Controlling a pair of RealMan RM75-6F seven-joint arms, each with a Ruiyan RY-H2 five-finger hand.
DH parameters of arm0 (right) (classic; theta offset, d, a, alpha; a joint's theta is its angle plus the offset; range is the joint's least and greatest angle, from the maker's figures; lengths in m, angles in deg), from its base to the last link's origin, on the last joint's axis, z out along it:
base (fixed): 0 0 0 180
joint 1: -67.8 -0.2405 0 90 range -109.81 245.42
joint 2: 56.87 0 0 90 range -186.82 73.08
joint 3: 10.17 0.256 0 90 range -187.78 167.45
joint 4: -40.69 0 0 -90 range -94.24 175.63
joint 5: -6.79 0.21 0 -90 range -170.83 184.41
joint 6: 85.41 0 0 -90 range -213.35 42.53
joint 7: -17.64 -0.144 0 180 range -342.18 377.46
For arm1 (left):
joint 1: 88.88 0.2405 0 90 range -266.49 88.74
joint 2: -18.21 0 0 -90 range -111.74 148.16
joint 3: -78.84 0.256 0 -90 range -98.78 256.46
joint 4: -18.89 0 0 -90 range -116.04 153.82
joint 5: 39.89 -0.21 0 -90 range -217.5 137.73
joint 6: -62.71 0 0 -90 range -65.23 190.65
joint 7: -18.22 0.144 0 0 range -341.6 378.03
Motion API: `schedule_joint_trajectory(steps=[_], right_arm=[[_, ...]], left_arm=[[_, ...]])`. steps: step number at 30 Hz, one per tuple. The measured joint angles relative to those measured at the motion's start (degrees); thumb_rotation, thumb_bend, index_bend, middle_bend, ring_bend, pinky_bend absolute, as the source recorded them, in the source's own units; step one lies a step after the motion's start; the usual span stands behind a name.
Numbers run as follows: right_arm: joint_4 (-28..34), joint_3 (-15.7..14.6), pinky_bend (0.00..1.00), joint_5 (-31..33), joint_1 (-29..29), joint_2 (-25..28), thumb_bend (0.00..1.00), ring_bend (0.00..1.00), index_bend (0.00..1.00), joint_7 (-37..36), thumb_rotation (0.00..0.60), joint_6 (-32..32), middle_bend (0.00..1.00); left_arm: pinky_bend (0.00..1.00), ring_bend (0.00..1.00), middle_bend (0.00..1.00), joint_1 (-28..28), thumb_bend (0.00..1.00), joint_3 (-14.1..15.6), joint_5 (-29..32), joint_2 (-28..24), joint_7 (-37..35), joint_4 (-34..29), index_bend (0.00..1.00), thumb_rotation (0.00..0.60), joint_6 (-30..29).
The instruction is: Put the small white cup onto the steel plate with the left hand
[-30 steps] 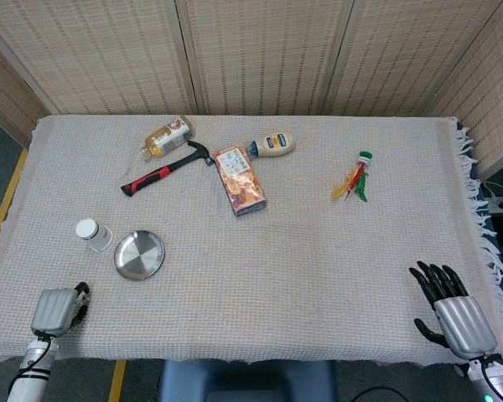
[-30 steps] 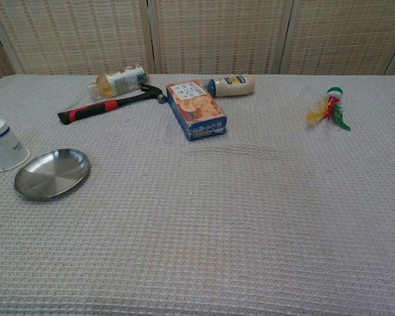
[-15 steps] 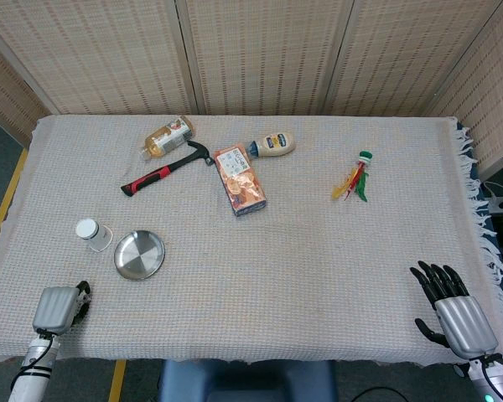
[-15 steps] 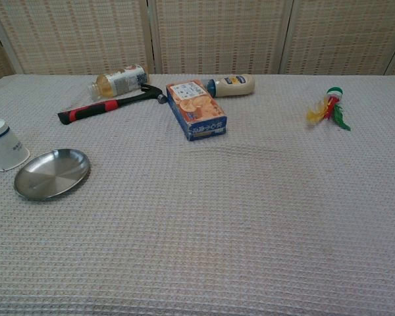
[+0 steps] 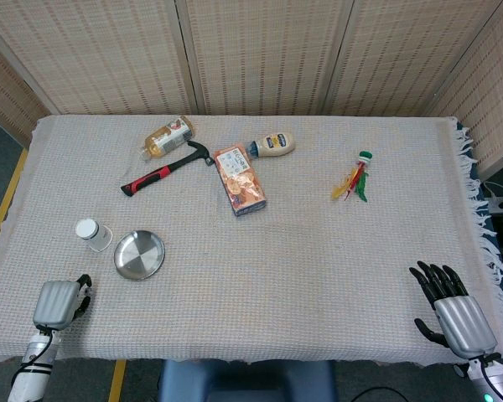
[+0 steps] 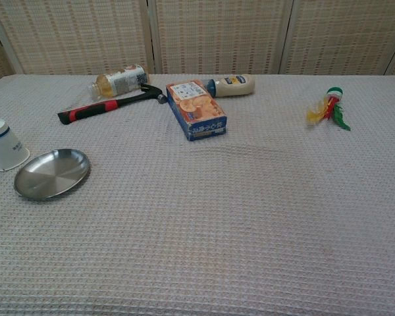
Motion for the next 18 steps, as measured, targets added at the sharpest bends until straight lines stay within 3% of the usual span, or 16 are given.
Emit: schedule_joint_trajectory(steps=[6,11,18], right_arm=[[-0.11,0.04,0.00,0.32,-0.19,-0.18,0.17,0.00,0.00,0.20,0.600,-0.52,0.00],[-0.21,0.26,0.00,0.92,-0.30,-0.23,0.17,0.00,0.00,0.19,0.600,-0.80,0.00],[-0.24,0.43,0.00,1.30,-0.30,-0.14,0.17,0.00,0.00,-0.01,0.600,-0.74,0.00]], left_arm=[[0.96,0.73,0.88,-4.08,0.36,-2.05,-1.26,-0.29,2.46,-3.11,0.52,0.600,1.04],[0.97,0.73,0.88,-8.62,0.36,-4.39,-0.45,0.84,5.43,-4.16,0.51,0.600,5.53],[0.97,0.73,0.88,-13.83,0.36,-6.88,4.37,4.45,8.76,-0.79,0.46,0.600,12.85]])
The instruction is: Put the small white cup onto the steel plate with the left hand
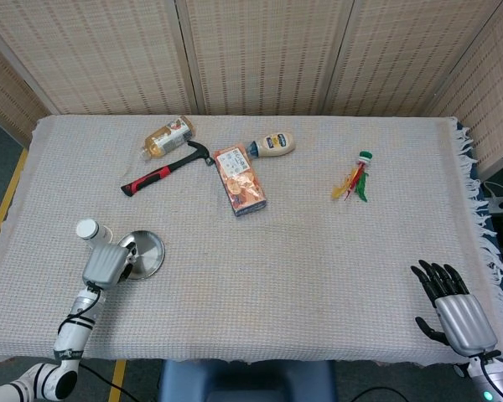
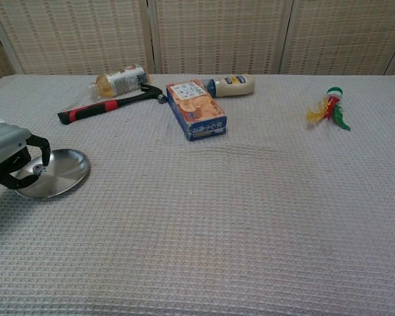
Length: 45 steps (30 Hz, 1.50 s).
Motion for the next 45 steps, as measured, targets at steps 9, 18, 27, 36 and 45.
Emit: schedule_joint_trajectory(steps=[9,18,27,36,45], right_arm=[[-0.22,0.18,0.00,0.38,-0.14,-0.23,0.17,0.00,0.00,0.15,0.600,-0.27,0.00],[0.05,-0.03,0.00,0.26,-0.09,-0.13,0.17,0.00,0.00,0.28,0.600,-0.29,0.00],[0.22,-0.15,0.00,0.22,-0.16,-0.13,0.17,0.00,0.00,0.57,0.600,-0.49,0.00],[0.29,0.19,0.00,1.26,-0.21,-0.37,0.17,0.00,0.00,1.10,0.600,-0.90,0.00],[0.23,0.16,0.00,1.63,-0.51,-0.44,0.17,0.00,0.00,1.05,0.600,-1.64,0.00]], left_arm=[[1.00,0.75,0.88,-1.22,0.36,0.36,1.57,0.14,-0.27,0.80,0.09,0.600,1.03],[0.99,0.68,0.29,1.60,0.34,0.83,-0.41,-5.69,-1.94,-7.40,0.06,0.600,-7.12],[0.99,0.64,0.00,2.26,0.34,-2.79,5.38,-8.51,-2.97,-5.19,0.00,0.600,-7.48],[0.90,0.51,0.13,-1.10,0.33,-4.07,11.31,-6.94,-2.97,1.70,0.10,0.600,0.12],[0.92,0.62,0.29,-2.15,0.33,-3.37,11.59,-5.86,-4.15,4.08,0.23,0.600,1.07]])
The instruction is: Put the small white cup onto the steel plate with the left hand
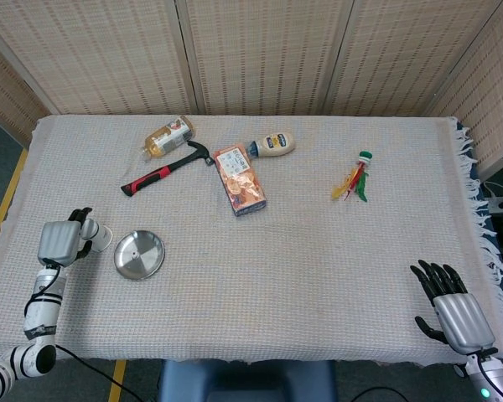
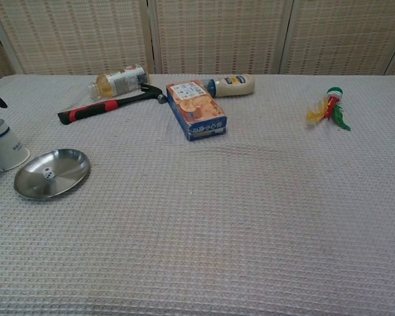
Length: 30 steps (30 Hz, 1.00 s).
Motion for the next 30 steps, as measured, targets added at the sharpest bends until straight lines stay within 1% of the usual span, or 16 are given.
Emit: schedule_joint_trajectory(steps=[4,6,14,19,20,24,26,27,30], right_arm=[[0.06,-0.04,0.00,-0.02,0.00,0.06,0.17,0.00,0.00,-0.06,0.600,0.01,0.00],[0.08,-0.04,0.00,-0.03,0.04,0.09,0.17,0.00,0.00,-0.10,0.600,0.13,0.00],[0.22,-0.04,0.00,0.39,-0.04,0.19,0.17,0.00,0.00,0.01,0.600,-0.29,0.00],[0.35,-0.05,0.00,0.61,-0.09,0.23,0.17,0.00,0.00,0.20,0.600,-0.51,0.00],[0.38,-0.05,0.00,0.66,-0.10,0.23,0.17,0.00,0.00,0.24,0.600,-0.56,0.00],[0.47,-0.07,0.00,0.72,-0.15,0.26,0.17,0.00,0.00,0.34,0.600,-0.68,0.00],[0.47,-0.05,0.00,0.71,-0.14,0.27,0.17,0.00,0.00,0.31,0.600,-0.62,0.00],[0.47,-0.05,0.00,0.70,-0.12,0.28,0.17,0.00,0.00,0.29,0.600,-0.56,0.00],[0.50,-0.06,0.00,0.63,-0.07,0.30,0.17,0.00,0.00,0.23,0.600,-0.41,0.00]], left_arm=[[0.92,0.62,0.32,-0.59,0.34,0.22,-0.06,0.67,-0.14,1.28,0.30,0.600,0.19],[0.92,0.62,0.33,-0.81,0.35,0.21,0.10,0.80,-0.24,1.56,0.31,0.600,0.47],[0.92,0.62,0.32,-1.41,0.34,1.12,-0.25,0.34,-0.67,1.68,0.33,0.600,1.65],[0.92,0.62,0.35,-1.73,0.34,1.32,0.07,0.32,0.41,1.75,0.35,0.600,1.91],[0.92,0.62,0.38,-1.78,0.34,1.36,0.12,0.35,0.66,1.79,0.37,0.600,1.88],[0.92,0.62,0.54,-1.81,0.37,1.45,0.04,0.65,1.24,2.08,0.44,0.600,0.89],[0.92,0.64,0.59,-1.69,0.39,1.51,-0.22,0.79,1.05,2.14,0.47,0.600,0.13],[0.92,0.64,0.61,-1.60,0.40,1.54,-0.33,0.77,0.79,2.08,0.48,0.600,-0.05],[0.92,0.64,0.63,-1.15,0.41,1.70,-1.03,0.46,-0.30,1.63,0.49,0.600,-1.06]])
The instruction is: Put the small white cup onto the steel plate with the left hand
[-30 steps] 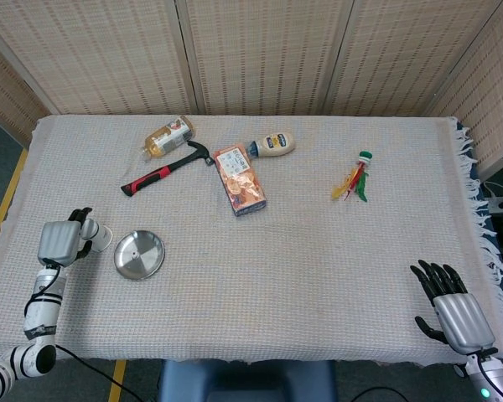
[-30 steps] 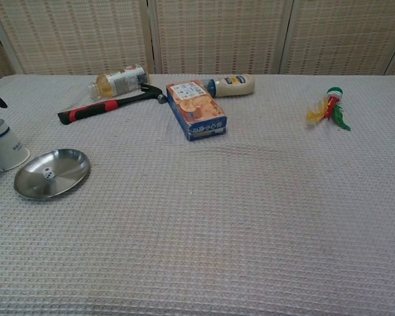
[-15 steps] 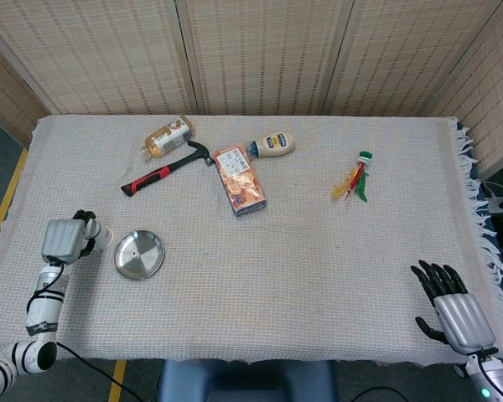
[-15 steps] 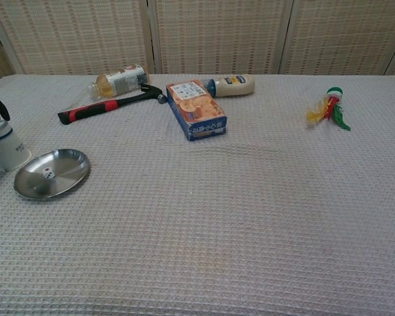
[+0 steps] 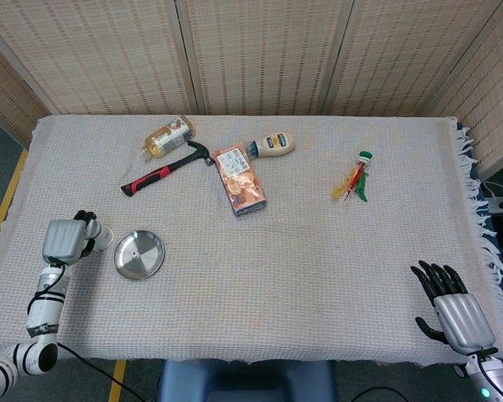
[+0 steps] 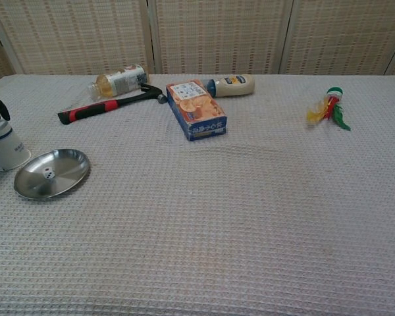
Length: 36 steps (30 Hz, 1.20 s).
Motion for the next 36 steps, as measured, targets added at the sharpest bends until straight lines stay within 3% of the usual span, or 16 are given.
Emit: schedule_joint_trajectory(steps=[6,14,22,36], right_arm=[[0.01,-0.09,0.00,-0.20,-0.03,-0.05,0.17,0.00,0.00,0.04,0.600,-0.04,0.00],[0.05,-0.28,0.00,-0.61,-0.06,0.02,0.17,0.00,0.00,-0.17,0.600,-0.01,0.00],[0.02,-0.52,0.00,-1.06,-0.25,0.23,0.17,0.00,0.00,-0.81,0.600,-0.28,0.00],[-0.03,-0.55,0.00,-1.33,-0.17,0.65,0.17,0.00,0.00,-1.65,0.600,0.12,0.00]], left_arm=[[0.92,0.66,0.64,1.55,0.42,0.34,-2.36,-1.43,-3.95,-2.40,0.50,0.600,-3.66],[0.92,0.68,0.68,3.86,0.44,0.98,-5.68,-5.40,-6.88,-10.96,0.53,0.600,-8.33],[0.92,0.69,0.68,4.30,0.44,2.23,-8.01,-6.82,-2.60,-18.89,0.54,0.600,-10.03],[0.92,0.69,0.69,2.55,0.44,3.22,-6.09,-3.12,3.94,-18.69,0.55,0.600,-7.15]])
